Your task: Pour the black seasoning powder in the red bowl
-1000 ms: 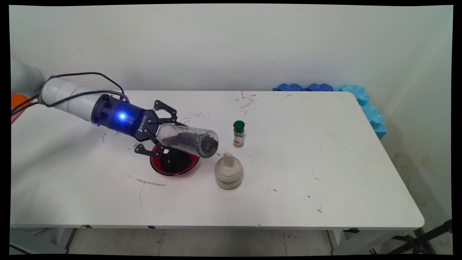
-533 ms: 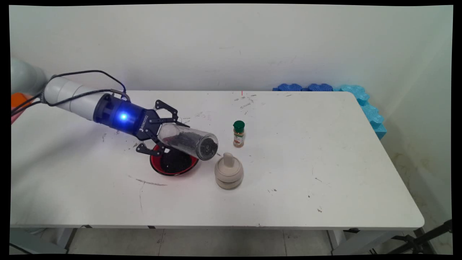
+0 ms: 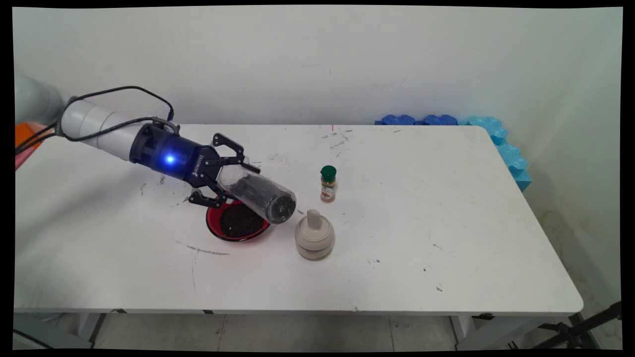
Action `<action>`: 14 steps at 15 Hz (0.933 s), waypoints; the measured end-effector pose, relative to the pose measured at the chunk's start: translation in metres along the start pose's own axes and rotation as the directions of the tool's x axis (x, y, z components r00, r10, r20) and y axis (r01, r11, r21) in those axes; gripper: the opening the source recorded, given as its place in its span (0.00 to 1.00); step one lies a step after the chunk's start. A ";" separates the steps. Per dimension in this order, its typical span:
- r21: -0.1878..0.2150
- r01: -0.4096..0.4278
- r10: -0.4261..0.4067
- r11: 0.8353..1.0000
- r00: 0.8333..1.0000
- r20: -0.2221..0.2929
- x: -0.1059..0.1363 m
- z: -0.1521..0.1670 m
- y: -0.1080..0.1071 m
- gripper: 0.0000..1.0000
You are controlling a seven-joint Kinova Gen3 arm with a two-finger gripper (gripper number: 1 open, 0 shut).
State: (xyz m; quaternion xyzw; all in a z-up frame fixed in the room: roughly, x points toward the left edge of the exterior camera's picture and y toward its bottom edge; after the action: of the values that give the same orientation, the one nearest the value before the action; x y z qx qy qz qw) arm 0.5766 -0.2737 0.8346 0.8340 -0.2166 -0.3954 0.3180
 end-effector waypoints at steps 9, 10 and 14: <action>0.017 -0.157 0.157 0.987 0.987 -0.031 -0.004 -0.007 0.005 0.00; 0.020 -0.177 0.177 0.984 0.984 -0.035 -0.005 -0.008 0.005 0.00; 0.036 -0.255 0.257 0.966 0.965 -0.057 -0.006 -0.015 0.010 0.00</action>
State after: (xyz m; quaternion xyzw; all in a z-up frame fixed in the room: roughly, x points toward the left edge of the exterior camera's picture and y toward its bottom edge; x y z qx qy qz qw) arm 0.5840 -0.2710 0.8521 0.8153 -0.3181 -0.3221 0.3611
